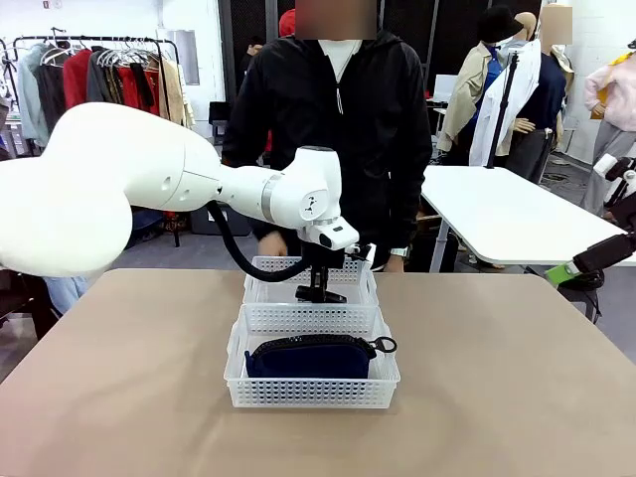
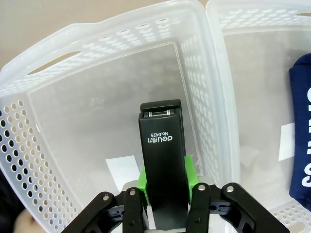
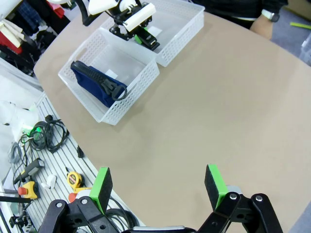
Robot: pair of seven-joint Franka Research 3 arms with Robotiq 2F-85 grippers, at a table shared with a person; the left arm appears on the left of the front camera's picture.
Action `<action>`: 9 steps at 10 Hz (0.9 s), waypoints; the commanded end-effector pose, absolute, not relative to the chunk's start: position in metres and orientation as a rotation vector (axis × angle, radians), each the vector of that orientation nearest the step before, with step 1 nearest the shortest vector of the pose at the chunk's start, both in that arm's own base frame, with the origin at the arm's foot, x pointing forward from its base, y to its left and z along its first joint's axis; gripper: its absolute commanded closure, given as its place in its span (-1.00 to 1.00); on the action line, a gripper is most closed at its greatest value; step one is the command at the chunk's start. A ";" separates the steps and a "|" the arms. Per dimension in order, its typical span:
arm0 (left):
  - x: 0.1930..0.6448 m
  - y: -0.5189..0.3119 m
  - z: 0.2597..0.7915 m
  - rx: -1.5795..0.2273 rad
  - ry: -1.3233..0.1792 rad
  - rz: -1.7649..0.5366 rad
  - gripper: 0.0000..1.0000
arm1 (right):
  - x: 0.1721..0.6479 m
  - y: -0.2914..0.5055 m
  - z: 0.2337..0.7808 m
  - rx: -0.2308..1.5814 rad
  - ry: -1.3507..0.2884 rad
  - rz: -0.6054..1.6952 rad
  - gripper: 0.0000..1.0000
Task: Distribute items into two baskets.
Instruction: Place the picked Stapler into the Organizing basket as instructed by the person.
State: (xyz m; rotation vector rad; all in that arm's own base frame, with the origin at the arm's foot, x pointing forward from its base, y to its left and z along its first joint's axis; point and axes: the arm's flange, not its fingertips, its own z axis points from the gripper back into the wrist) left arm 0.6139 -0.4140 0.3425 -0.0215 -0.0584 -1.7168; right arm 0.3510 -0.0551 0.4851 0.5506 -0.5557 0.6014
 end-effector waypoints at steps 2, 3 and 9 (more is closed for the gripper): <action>0.624 -0.413 0.349 -0.009 -0.023 -1.696 -0.64 | 0.351 -0.055 0.486 0.556 -0.556 0.605 -1.00; 0.625 -0.411 0.355 -0.011 -0.027 -1.694 -1.00 | 0.351 -0.055 0.486 0.556 -0.556 0.605 -1.00; 0.626 -0.376 0.408 -0.014 -0.064 -1.611 -1.00 | 0.351 -0.055 0.486 0.556 -0.556 0.605 -1.00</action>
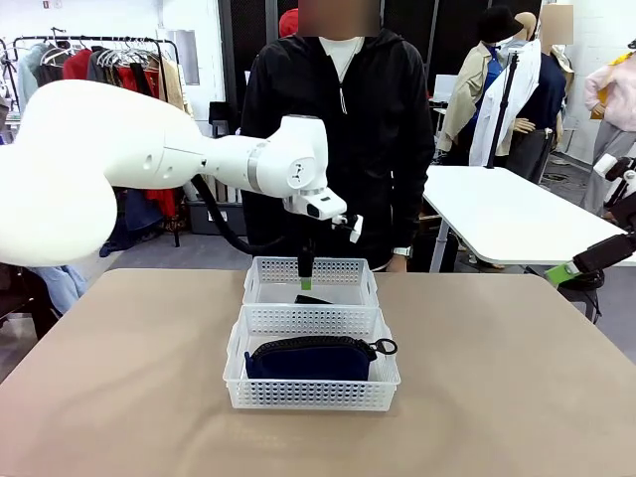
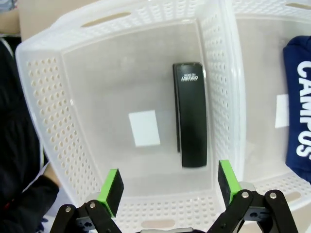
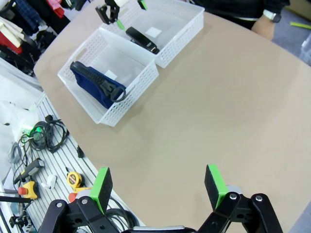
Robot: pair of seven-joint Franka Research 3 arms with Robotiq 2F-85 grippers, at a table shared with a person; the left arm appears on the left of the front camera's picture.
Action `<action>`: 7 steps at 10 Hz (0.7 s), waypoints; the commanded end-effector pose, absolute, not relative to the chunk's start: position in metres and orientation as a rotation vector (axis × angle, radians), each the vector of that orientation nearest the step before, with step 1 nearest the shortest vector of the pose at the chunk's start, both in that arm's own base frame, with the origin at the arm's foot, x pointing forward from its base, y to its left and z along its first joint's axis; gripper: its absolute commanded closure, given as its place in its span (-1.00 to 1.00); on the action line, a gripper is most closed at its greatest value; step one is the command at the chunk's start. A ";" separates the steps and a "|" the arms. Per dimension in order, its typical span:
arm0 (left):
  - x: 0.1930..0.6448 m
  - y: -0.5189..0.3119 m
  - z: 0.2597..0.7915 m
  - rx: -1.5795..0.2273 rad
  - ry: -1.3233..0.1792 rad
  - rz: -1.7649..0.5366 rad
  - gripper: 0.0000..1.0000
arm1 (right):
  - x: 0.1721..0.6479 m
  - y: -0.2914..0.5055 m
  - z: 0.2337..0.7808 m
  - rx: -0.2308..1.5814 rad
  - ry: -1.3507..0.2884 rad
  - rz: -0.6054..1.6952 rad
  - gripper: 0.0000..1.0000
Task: Distribute items into two baskets.
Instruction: Place the picked Stapler into the Organizing basket as instructed by the person.
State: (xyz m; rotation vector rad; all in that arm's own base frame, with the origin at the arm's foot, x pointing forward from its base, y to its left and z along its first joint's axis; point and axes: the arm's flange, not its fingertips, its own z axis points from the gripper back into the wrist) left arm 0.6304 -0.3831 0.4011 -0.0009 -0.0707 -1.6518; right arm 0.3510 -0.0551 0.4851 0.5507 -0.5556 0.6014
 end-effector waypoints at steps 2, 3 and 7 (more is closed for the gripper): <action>0.628 -0.362 0.417 -0.019 -0.077 -1.568 -1.00 | 0.351 -0.055 0.486 0.556 -0.556 0.605 -1.00; 0.627 -0.358 0.419 -0.021 -0.078 -1.549 -1.00 | 0.351 -0.055 0.486 0.556 -0.556 0.605 -1.00; 0.638 -0.355 0.423 -0.009 -0.086 -1.541 -1.00 | 0.351 -0.055 0.486 0.556 -0.556 0.605 -1.00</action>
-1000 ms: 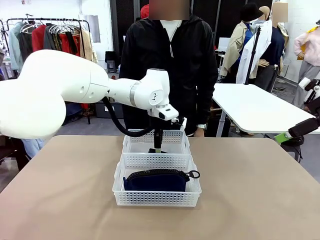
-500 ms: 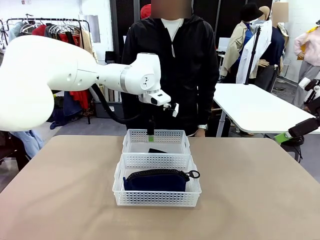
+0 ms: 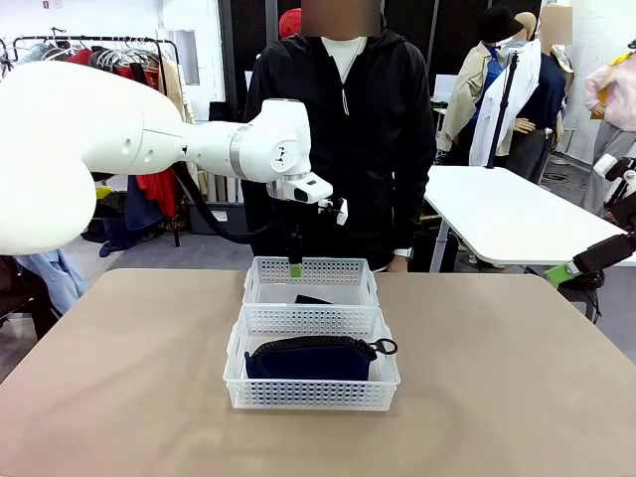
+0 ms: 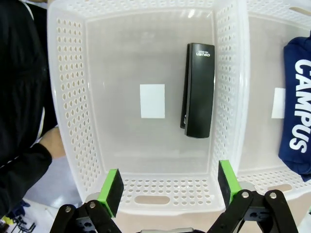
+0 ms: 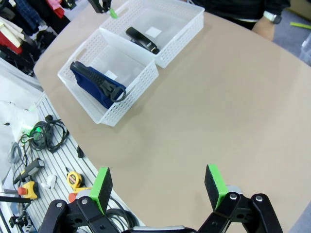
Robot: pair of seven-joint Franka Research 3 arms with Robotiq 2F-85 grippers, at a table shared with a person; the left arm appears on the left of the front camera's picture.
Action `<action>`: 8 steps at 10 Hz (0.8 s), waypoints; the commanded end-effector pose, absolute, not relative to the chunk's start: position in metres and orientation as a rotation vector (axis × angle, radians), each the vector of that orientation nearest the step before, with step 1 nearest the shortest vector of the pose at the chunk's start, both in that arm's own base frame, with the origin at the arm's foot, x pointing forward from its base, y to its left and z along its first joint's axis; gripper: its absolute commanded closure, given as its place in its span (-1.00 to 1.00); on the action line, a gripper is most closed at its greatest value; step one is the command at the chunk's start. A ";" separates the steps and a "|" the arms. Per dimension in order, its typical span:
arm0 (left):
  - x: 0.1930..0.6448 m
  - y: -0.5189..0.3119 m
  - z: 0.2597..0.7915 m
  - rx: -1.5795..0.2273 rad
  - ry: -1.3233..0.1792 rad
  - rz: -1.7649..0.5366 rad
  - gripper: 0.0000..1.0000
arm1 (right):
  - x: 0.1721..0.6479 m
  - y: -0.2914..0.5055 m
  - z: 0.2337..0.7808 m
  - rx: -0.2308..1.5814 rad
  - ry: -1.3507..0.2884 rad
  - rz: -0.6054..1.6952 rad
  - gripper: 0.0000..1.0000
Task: Distribute items into two baskets.
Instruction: Place the picked Stapler into the Organizing basket as instructed by the person.
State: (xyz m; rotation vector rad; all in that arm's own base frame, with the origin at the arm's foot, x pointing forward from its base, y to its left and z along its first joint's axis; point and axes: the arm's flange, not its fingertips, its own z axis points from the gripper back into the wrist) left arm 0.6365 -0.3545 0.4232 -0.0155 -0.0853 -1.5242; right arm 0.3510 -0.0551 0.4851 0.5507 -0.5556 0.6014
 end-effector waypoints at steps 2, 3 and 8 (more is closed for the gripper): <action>0.638 -0.355 0.423 -0.009 -0.086 -1.541 -1.00 | 0.351 -0.055 0.486 0.556 -0.556 0.605 -1.00; 0.638 -0.355 0.423 -0.009 -0.086 -1.541 -1.00 | 0.351 -0.055 0.486 0.556 -0.556 0.605 -1.00; 0.638 -0.355 0.423 -0.009 -0.086 -1.541 -1.00 | 0.351 -0.055 0.486 0.556 -0.556 0.605 -1.00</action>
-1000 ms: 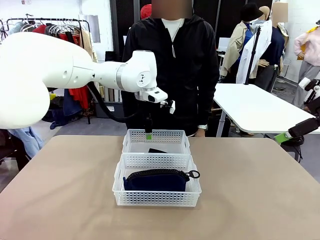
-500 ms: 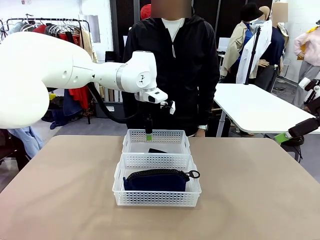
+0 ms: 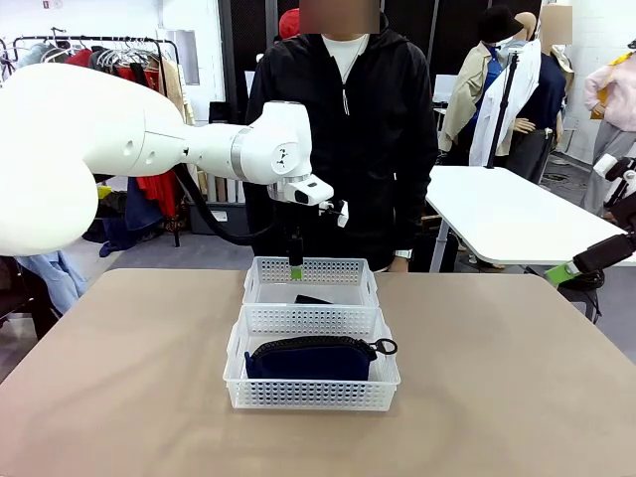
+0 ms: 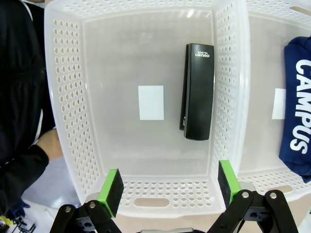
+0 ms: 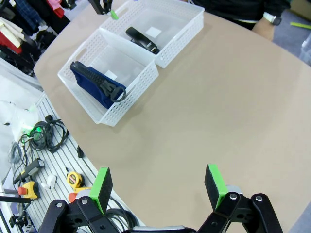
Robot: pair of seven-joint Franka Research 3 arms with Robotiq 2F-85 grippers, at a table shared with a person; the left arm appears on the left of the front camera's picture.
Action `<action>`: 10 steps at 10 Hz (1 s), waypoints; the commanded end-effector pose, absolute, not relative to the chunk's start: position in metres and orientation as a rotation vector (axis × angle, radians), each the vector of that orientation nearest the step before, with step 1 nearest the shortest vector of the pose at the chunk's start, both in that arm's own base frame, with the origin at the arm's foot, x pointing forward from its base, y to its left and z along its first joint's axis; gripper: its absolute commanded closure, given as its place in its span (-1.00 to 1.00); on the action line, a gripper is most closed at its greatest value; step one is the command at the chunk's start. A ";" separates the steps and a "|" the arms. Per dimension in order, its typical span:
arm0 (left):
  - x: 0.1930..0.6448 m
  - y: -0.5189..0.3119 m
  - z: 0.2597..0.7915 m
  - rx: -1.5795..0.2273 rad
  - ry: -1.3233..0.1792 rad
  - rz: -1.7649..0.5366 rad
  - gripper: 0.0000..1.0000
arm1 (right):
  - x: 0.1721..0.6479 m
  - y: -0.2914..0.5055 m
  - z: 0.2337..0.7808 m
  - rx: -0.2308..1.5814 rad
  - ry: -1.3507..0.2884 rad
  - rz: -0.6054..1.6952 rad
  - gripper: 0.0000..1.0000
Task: Distribute items into two baskets.
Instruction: Place the picked Stapler into the Organizing basket as instructed by the person.
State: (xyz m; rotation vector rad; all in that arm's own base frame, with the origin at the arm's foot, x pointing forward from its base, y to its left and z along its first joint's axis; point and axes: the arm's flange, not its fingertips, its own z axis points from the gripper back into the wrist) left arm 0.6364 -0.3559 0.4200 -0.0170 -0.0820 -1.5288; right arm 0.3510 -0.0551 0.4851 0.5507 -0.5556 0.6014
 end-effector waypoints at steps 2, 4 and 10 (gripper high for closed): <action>0.638 -0.355 0.423 -0.009 -0.086 -1.541 -1.00 | 0.351 -0.055 0.486 0.556 -0.556 0.605 -1.00; 0.638 -0.355 0.423 -0.009 -0.086 -1.541 -1.00 | 0.351 -0.055 0.486 0.556 -0.556 0.605 -1.00; 0.624 -0.249 0.460 -0.143 -0.238 -1.297 -1.00 | 0.351 -0.055 0.486 0.556 -0.556 0.605 -1.00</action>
